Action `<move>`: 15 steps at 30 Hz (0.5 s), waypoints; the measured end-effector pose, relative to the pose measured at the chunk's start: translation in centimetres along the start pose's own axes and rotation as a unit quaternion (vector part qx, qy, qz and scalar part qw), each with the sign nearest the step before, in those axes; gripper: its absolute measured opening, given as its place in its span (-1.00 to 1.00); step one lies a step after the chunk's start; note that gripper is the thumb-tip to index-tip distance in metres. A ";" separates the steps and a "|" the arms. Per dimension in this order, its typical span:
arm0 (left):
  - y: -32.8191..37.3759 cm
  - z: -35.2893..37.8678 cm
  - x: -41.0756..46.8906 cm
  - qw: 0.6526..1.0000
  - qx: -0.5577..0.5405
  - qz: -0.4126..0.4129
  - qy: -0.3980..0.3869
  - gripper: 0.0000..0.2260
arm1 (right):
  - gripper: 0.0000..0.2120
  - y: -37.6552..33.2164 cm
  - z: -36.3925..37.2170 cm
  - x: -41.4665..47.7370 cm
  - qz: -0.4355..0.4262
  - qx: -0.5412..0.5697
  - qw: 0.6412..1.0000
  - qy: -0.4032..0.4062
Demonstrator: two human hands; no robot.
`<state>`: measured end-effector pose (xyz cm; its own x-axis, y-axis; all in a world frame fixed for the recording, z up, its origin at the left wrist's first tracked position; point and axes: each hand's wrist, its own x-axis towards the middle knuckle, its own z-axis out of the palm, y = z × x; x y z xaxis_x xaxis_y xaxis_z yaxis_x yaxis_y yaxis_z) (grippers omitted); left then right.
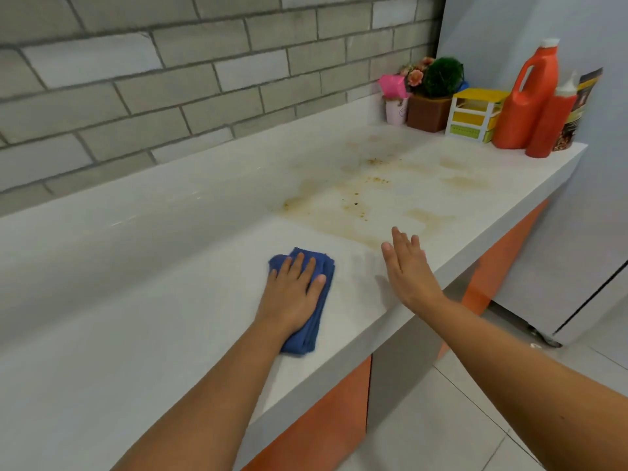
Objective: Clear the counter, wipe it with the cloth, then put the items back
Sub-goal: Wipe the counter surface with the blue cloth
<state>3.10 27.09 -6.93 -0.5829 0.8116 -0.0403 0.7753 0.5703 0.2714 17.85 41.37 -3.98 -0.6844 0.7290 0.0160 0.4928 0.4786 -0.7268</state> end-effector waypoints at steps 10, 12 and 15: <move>-9.1 -2.2 1.8 0.999 -0.012 -0.025 0.047 -0.52 | -0.50 -6.7 5.5 4.5 -0.066 0.025 0.997 -0.035; -12.9 -3.1 5.1 0.996 -0.024 -0.072 0.056 -0.56 | -0.49 -7.2 5.6 5.1 -0.063 0.032 0.997 -0.039; -16.4 -4.6 9.6 0.992 -0.022 -0.098 0.077 -0.55 | -0.48 -7.5 5.5 6.1 -0.057 0.016 0.998 -0.032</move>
<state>-16.30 25.01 -7.38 -0.7539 0.6551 0.0492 0.6341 0.7061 0.3153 7.04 39.50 -2.26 -0.7683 0.6375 0.0568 0.3935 0.5405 -0.7437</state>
